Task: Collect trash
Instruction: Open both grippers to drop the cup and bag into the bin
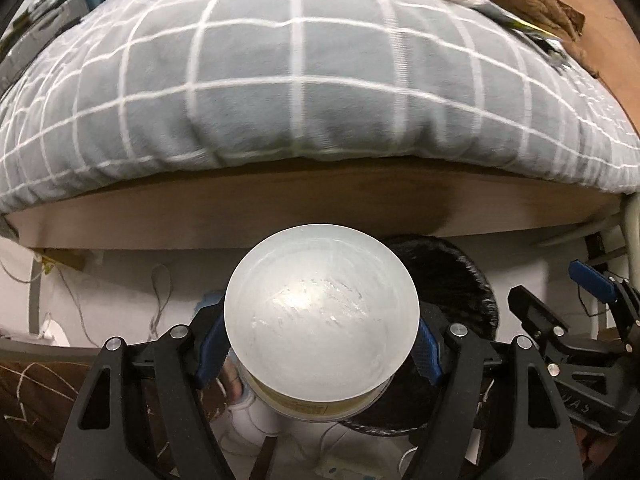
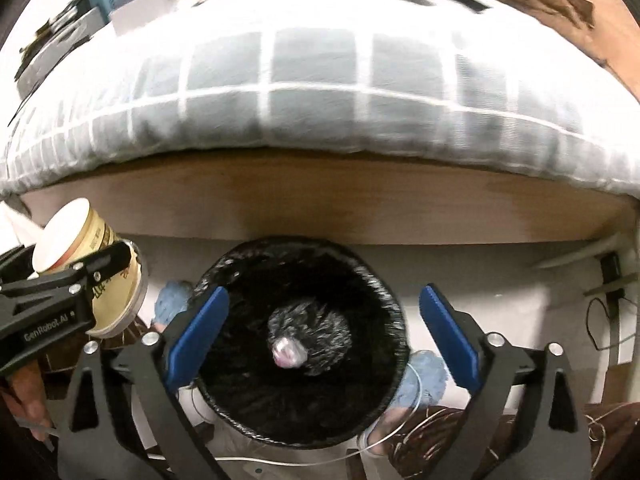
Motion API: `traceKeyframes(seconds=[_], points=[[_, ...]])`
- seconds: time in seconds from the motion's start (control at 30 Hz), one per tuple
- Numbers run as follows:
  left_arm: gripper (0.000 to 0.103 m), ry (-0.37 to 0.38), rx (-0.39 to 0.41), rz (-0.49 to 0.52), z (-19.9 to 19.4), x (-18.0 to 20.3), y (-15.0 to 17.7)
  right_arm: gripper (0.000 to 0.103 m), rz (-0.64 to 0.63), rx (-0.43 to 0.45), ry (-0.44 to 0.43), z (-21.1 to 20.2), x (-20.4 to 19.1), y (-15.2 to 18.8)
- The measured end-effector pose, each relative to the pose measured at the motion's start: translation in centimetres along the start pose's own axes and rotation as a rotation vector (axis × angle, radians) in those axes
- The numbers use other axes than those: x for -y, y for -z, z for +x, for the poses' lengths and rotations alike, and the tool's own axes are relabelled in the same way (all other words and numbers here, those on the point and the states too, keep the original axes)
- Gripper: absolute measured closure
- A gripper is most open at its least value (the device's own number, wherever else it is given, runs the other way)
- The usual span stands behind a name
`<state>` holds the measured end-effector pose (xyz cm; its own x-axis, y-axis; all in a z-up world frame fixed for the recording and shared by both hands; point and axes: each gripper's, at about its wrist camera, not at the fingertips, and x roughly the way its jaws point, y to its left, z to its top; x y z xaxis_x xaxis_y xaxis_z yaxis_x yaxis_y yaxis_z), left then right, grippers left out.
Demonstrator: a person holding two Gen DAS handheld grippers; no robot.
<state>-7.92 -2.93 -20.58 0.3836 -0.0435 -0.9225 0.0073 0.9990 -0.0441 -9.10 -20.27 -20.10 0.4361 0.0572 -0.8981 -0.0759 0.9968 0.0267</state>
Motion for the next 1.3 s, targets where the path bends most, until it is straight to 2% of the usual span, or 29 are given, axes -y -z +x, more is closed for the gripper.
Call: traceKeyframes(seconds=[0.27,0.5,0.7,0.93,1.0,1.03,1.07,1.17,1.3], points=[[0.031,0.045,0.001,0.051,-0.5,4.3,-0.1,0.008,0.072,0.041,0.071,-2.8,5.1,1.0],[0.031,0.065,-0.011,0.116,-0.3,8.0,0.4,0.008,0.133,0.048,0.102,-2.8,8.7,1.7],[0.031,0.075,-0.028,0.143,0.0,9.5,0.7,0.008,0.151,0.05,0.108,-2.9,10.5,1.6],[0.03,0.076,-0.032,0.146,0.9,10.3,1.0,0.008,0.152,0.062,0.109,-2.8,10.3,1.4],[0.023,0.066,-0.024,0.139,0.8,10.0,0.9,0.008,0.147,0.064,0.117,-2.8,10.2,1.4],[0.015,0.059,-0.016,0.135,0.7,10.1,0.8,0.008,0.145,0.065,0.119,-2.8,10.0,1.4],[0.012,0.054,-0.01,0.132,0.8,10.1,0.7,0.008,0.145,0.066,0.12,-2.9,10.0,1.4],[0.007,0.043,0.012,0.131,0.1,9.9,0.1,0.008,0.139,0.074,0.124,-3.2,9.7,1.3],[0.006,0.023,0.043,0.122,-0.9,8.9,-0.3,0.008,0.127,0.098,0.127,-3.9,9.2,0.7]])
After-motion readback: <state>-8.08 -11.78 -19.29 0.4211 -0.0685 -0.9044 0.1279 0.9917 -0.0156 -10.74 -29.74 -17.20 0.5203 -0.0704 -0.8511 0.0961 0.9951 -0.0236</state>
